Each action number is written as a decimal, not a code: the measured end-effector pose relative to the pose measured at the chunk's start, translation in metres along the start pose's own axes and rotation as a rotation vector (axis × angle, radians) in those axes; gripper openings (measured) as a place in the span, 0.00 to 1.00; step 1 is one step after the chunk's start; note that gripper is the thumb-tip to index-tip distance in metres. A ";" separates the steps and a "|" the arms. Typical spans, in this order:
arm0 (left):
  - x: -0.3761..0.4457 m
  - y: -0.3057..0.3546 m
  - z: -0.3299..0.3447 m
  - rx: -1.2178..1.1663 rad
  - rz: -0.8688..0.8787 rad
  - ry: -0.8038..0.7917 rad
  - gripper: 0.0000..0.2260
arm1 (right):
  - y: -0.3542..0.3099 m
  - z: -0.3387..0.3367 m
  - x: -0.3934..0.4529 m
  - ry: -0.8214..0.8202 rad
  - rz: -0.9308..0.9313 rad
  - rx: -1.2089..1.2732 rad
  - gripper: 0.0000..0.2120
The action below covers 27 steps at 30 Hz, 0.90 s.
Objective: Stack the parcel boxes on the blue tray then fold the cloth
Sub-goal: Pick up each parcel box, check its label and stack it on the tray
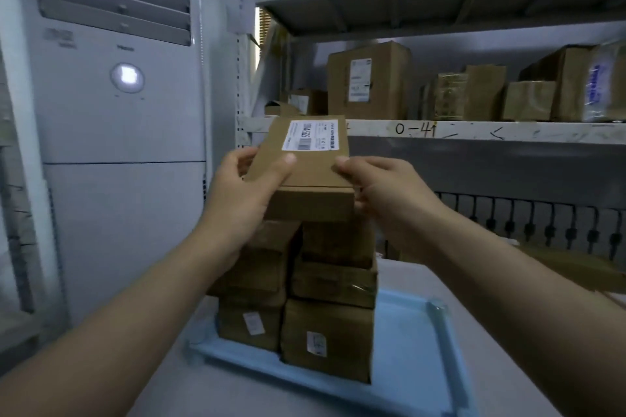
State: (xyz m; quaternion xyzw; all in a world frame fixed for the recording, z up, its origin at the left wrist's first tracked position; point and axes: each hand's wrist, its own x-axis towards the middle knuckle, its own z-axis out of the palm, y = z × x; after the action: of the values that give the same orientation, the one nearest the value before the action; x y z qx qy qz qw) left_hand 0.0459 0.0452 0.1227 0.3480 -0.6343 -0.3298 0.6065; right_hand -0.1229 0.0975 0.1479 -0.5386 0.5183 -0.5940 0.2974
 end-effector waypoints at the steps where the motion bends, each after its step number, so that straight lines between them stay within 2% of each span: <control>1: 0.007 -0.006 -0.010 -0.032 -0.043 0.042 0.26 | -0.001 0.015 0.004 -0.051 -0.005 -0.058 0.19; 6: 0.032 -0.038 -0.046 -0.137 -0.244 0.156 0.18 | 0.006 0.064 0.009 -0.225 -0.087 -0.239 0.21; 12: 0.044 -0.061 -0.053 -0.136 -0.298 0.199 0.16 | 0.030 0.086 0.015 -0.207 -0.189 -0.579 0.25; 15: 0.047 -0.072 -0.049 -0.071 -0.323 0.136 0.20 | 0.041 0.089 0.017 -0.181 -0.188 -0.687 0.26; 20: 0.049 -0.082 -0.042 -0.006 -0.399 0.025 0.23 | 0.054 0.086 0.013 -0.183 -0.205 -0.725 0.29; 27: 0.053 -0.082 -0.039 -0.056 -0.495 -0.003 0.25 | 0.062 0.080 0.009 -0.102 -0.358 -0.899 0.25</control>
State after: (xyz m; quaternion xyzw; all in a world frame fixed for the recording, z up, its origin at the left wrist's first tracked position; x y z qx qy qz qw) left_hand 0.0873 -0.0439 0.0845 0.4755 -0.5212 -0.4861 0.5157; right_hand -0.0620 0.0483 0.0838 -0.7228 0.6075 -0.3259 -0.0469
